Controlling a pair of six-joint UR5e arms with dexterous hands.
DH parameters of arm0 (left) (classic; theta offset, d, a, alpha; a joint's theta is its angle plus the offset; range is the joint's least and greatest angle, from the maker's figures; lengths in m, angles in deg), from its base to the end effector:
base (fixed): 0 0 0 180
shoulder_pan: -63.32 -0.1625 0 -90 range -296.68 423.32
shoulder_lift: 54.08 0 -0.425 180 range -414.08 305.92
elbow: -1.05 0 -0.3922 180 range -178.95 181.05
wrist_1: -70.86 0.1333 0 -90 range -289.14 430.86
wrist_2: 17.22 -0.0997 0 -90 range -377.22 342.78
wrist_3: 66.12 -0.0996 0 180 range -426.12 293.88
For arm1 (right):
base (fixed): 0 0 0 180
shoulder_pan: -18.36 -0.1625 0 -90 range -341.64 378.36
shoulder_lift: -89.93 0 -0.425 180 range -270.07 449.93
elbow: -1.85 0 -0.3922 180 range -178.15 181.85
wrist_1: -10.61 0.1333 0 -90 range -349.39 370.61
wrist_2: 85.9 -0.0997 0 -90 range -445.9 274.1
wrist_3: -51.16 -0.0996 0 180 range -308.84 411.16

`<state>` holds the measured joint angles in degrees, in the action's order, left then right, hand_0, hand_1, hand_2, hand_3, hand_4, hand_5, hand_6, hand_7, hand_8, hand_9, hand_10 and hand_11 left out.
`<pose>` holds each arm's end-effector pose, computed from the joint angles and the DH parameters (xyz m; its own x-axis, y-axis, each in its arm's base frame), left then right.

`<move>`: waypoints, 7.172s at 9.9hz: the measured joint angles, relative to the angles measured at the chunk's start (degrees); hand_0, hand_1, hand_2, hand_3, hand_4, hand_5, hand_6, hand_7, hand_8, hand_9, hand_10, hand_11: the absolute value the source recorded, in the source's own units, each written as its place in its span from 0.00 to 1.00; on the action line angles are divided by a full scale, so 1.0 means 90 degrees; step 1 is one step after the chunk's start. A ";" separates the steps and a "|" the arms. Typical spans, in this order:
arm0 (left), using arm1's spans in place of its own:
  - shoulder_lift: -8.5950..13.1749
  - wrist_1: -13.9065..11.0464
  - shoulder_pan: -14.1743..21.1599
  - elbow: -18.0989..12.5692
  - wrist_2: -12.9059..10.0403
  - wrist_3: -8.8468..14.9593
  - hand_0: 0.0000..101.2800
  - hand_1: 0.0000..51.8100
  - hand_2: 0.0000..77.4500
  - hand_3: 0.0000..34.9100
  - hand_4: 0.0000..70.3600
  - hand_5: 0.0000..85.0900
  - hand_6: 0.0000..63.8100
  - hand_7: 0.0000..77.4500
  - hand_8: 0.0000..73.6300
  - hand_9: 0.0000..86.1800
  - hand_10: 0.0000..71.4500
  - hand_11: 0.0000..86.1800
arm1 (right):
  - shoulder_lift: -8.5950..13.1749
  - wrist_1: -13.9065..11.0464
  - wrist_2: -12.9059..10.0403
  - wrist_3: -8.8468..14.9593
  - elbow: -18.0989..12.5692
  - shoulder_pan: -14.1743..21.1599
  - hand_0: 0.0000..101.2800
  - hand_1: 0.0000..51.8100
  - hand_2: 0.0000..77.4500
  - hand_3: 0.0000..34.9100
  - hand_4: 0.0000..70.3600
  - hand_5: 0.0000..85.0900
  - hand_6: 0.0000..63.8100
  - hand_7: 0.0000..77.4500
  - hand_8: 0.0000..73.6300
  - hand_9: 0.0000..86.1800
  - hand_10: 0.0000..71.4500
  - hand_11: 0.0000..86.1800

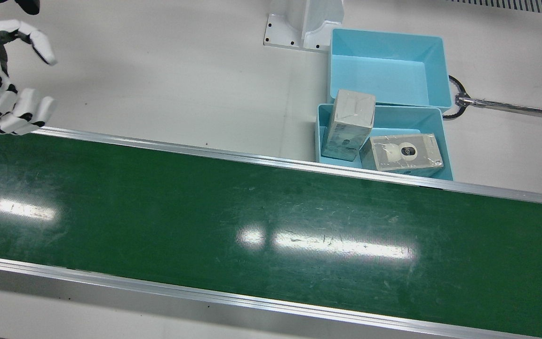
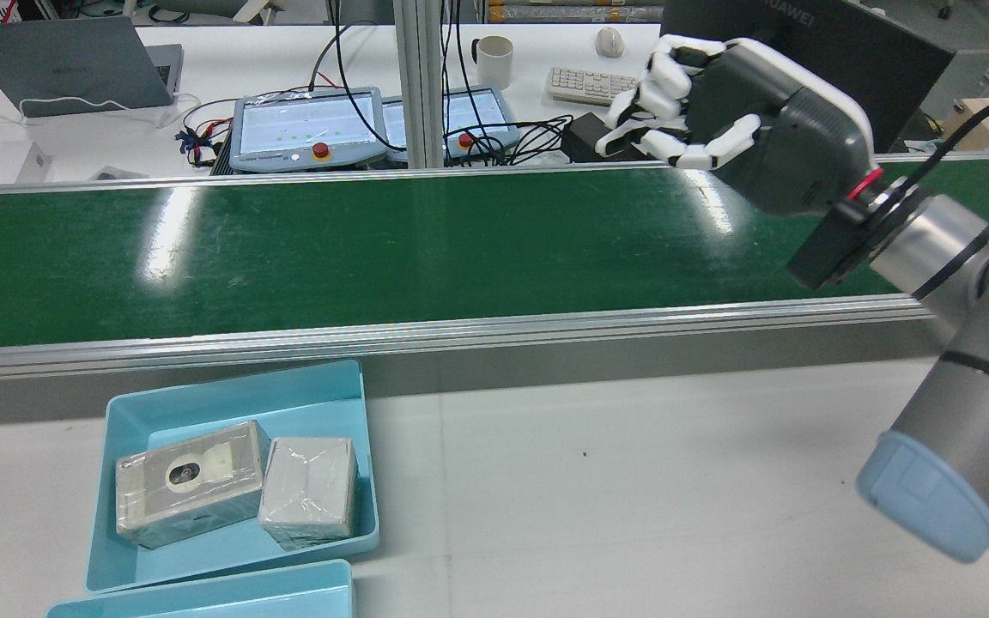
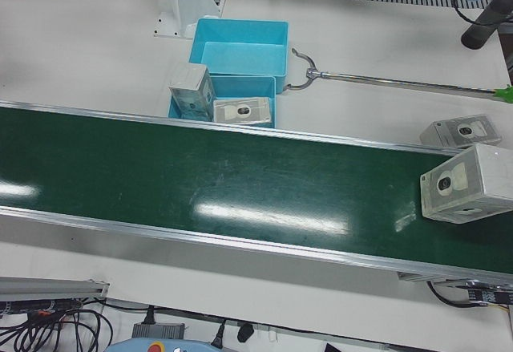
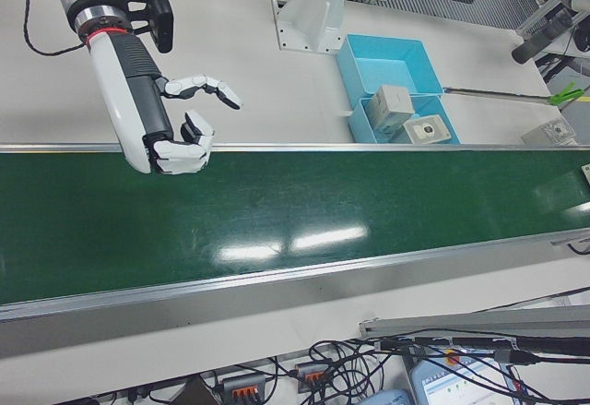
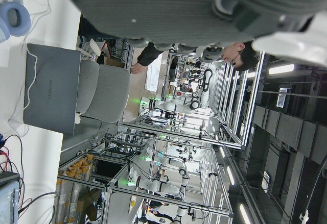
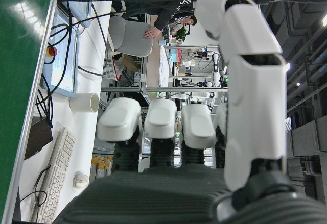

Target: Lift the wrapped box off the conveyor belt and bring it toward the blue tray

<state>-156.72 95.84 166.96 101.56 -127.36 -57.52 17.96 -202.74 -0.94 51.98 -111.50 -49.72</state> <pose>-0.2245 -0.5052 0.5256 -0.9812 -0.1071 0.1603 -0.1560 -0.0476 -0.9866 -0.0691 -0.5521 0.3922 -0.9572 0.2893 0.0019 0.0385 0.1337 -0.9903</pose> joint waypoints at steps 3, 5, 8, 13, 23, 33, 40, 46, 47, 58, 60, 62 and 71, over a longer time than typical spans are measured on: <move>0.0000 0.0000 0.0000 0.0000 0.0000 0.0000 0.00 0.00 0.01 0.00 0.00 0.01 0.00 0.01 0.01 0.00 0.01 0.00 | -0.0002 0.0850 0.0284 -0.0061 0.0334 -0.0164 0.50 0.19 0.33 0.03 0.80 0.82 0.98 0.90 0.81 0.81 0.88 0.82; 0.0000 0.0000 0.0000 0.0000 0.0000 0.0000 0.00 0.00 0.01 0.00 0.00 0.01 0.00 0.01 0.01 0.00 0.00 0.01 | -0.0007 0.1742 0.0400 -0.0099 0.0586 -0.0022 0.48 0.31 0.17 0.02 0.57 0.65 0.90 0.75 0.61 0.63 0.67 0.63; 0.0000 0.0000 0.0000 0.0000 0.0000 0.0000 0.00 0.00 0.01 0.00 0.00 0.01 0.00 0.01 0.01 0.00 0.00 0.01 | -0.0004 0.2127 0.0429 -0.0134 0.0805 0.0229 0.49 0.33 0.14 0.22 0.18 0.36 0.56 0.42 0.22 0.33 0.28 0.33; 0.0000 0.0000 0.0000 0.0000 0.0000 0.0000 0.00 0.00 0.01 0.00 0.00 0.01 0.00 0.01 0.01 0.00 0.00 0.01 | 0.0003 0.1723 0.0589 -0.0156 0.0622 0.0080 0.50 0.37 0.21 0.04 0.11 0.19 0.03 0.23 0.00 0.05 0.00 0.02; 0.0000 0.0000 0.0000 0.0000 0.0000 0.0000 0.00 0.00 0.01 0.00 0.00 0.01 0.00 0.01 0.01 0.00 0.00 0.00 | -0.0138 0.1209 0.0695 -0.0202 0.0405 -0.0217 0.49 0.37 0.18 0.10 0.03 0.16 0.00 0.19 0.00 0.03 0.00 0.02; 0.0000 0.0000 0.0000 0.0000 0.0000 0.0000 0.00 0.00 0.01 0.00 0.00 0.01 0.00 0.01 0.01 0.00 0.00 0.00 | -0.0146 0.1145 0.0703 -0.0212 0.0300 -0.0248 0.49 0.33 0.14 0.17 0.03 0.16 0.00 0.19 0.00 0.03 0.00 0.02; 0.0000 0.0000 0.0000 0.0000 0.0000 0.0000 0.00 0.00 0.01 0.00 0.00 0.01 0.00 0.01 0.01 0.00 0.01 0.00 | -0.0156 0.1388 0.0726 -0.0211 0.0311 -0.0116 0.48 0.32 0.12 0.12 0.01 0.14 0.00 0.16 0.00 0.03 0.00 0.02; 0.0000 0.0000 0.0000 0.0000 0.0000 0.0000 0.00 0.00 0.01 0.00 0.00 0.01 0.00 0.01 0.01 0.00 0.01 0.00 | -0.0190 0.1401 0.0744 -0.0221 0.0260 -0.0138 0.47 0.32 0.13 0.11 0.02 0.15 0.00 0.17 0.00 0.03 0.00 0.02; 0.0000 0.0000 0.0000 0.0000 0.0000 0.0000 0.00 0.00 0.01 0.00 0.00 0.01 0.00 0.01 0.01 0.00 0.01 0.00 | -0.0193 0.1401 0.0745 -0.0222 0.0256 -0.0143 0.47 0.32 0.13 0.11 0.02 0.15 0.00 0.17 0.00 0.03 0.00 0.02; 0.0000 0.0000 0.0000 0.0000 0.0000 0.0000 0.00 0.00 0.01 0.00 0.00 0.01 0.00 0.01 0.01 0.00 0.00 0.01 | -0.0271 0.1401 0.0745 -0.0227 0.0251 -0.0159 0.48 0.31 0.11 0.16 0.02 0.17 0.00 0.17 0.00 0.03 0.00 0.02; 0.0000 0.0000 0.0000 0.0000 0.0000 0.0000 0.00 0.00 0.01 0.00 0.00 0.01 0.00 0.01 0.01 0.00 0.01 0.00 | -0.0274 0.1401 0.0745 -0.0228 0.0251 -0.0160 0.47 0.31 0.11 0.16 0.02 0.17 0.00 0.17 0.00 0.03 0.00 0.02; 0.0000 0.0000 0.0000 0.0000 0.0000 0.0000 0.00 0.00 0.01 0.00 0.00 0.01 0.00 0.01 0.01 0.00 0.01 0.00 | -0.0274 0.1401 0.0748 -0.0228 0.0245 -0.0160 0.47 0.31 0.11 0.15 0.02 0.14 0.00 0.17 0.00 0.03 0.00 0.02; 0.0000 0.0000 0.0000 0.0000 0.0000 0.0000 0.00 0.00 0.01 0.00 0.00 0.01 0.00 0.01 0.01 0.00 0.00 0.01 | -0.0275 0.1581 0.0755 -0.0228 0.0247 -0.0152 0.47 0.25 0.10 0.15 0.00 0.15 0.00 0.13 0.00 0.03 0.00 0.02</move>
<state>-156.72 95.83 166.96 101.56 -127.36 -57.52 15.49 -188.52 5.85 49.93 -109.28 -51.09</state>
